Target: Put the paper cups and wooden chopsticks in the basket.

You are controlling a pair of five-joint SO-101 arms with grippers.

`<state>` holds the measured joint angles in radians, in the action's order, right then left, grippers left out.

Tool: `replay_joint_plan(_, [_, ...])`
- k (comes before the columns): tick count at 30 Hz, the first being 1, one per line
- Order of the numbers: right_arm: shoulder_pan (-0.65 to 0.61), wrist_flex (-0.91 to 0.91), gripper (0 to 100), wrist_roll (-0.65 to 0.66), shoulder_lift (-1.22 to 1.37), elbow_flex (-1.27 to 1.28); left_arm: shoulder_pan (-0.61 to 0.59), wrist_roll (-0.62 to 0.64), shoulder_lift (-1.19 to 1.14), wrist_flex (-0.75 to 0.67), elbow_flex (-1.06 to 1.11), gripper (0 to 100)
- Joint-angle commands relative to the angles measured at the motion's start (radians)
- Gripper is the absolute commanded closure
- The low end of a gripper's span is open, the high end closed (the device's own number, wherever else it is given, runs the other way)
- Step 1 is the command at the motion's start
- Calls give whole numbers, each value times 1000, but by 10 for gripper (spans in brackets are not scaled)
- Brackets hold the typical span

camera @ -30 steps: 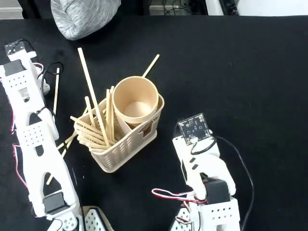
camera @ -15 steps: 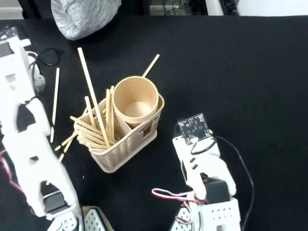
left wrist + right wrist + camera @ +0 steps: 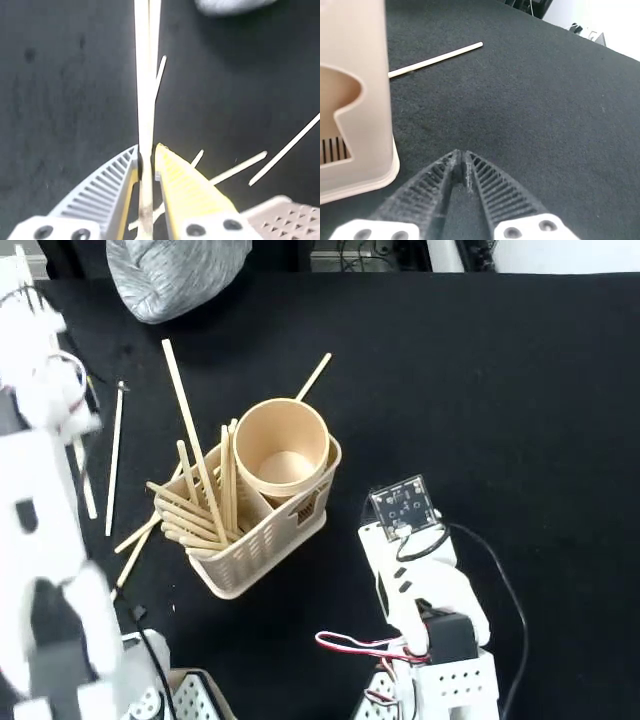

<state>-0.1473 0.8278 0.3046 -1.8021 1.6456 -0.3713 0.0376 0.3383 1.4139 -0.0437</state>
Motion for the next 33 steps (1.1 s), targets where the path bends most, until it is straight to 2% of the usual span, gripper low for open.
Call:
replay_joint_plan(1, [14,-17,985,-2,-91,-21,45,-3,365,-204,274,971])
replay_joint_plan(6, [14,-17,985,-2,-91,-21,113,-2,717,-408,513,971])
replay_joint_plan(12, [14,-17,985,-2,-91,-21,291,-2,1163,-568,762,971])
replay_joint_plan(16, [14,-17,985,-2,-91,-21,392,-2,1370,-690,857,971])
replay_joint_plan(25, [14,-18,985,-2,-91,-21,665,0,1407,-614,881,971])
replay_joint_plan(33, [14,-18,985,-2,-91,-22,687,0,1415,-597,997,971])
